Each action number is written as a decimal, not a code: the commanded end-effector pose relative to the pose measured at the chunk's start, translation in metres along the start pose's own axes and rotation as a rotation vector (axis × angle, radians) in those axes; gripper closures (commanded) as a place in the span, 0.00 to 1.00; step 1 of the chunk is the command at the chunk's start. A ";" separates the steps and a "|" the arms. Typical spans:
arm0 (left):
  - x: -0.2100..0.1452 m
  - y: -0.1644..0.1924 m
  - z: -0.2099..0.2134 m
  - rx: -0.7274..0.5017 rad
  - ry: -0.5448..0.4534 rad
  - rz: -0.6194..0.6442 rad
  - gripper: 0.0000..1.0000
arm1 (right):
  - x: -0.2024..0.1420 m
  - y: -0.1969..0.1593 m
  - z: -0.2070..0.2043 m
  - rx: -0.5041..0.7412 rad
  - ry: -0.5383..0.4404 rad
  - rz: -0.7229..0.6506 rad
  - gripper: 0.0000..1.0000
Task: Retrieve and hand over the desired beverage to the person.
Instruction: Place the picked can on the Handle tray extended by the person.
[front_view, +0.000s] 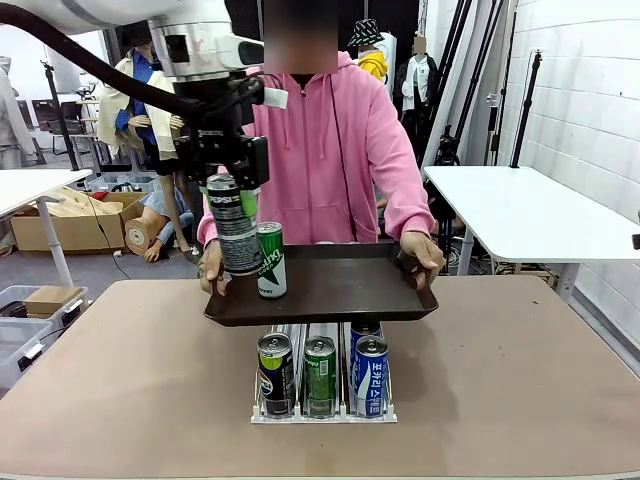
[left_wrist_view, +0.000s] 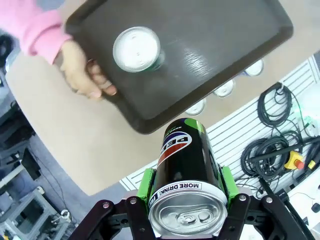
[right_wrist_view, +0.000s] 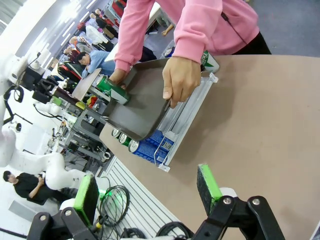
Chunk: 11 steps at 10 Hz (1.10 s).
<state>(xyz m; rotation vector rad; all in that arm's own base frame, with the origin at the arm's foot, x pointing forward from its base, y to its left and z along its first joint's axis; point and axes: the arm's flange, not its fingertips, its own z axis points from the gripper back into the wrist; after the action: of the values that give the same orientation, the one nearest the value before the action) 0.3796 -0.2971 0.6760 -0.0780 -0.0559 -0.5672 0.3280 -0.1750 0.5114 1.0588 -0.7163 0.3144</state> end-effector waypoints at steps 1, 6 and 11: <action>0.025 -0.011 0.012 0.008 0.013 -0.073 1.00 | 0.002 0.000 -0.001 0.020 -0.024 0.007 0.00; 0.085 -0.044 0.002 0.012 0.092 -0.164 1.00 | 0.002 0.000 -0.001 0.020 -0.024 0.007 0.00; 0.125 -0.078 -0.031 0.017 0.103 -0.203 1.00 | 0.002 0.000 -0.001 0.020 -0.024 0.007 0.00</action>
<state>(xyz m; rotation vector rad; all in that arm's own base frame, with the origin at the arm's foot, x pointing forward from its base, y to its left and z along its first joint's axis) 0.4367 -0.4193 0.6471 -0.0504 0.0520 -0.7889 0.3280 -0.1750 0.5113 1.0591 -0.7162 0.3143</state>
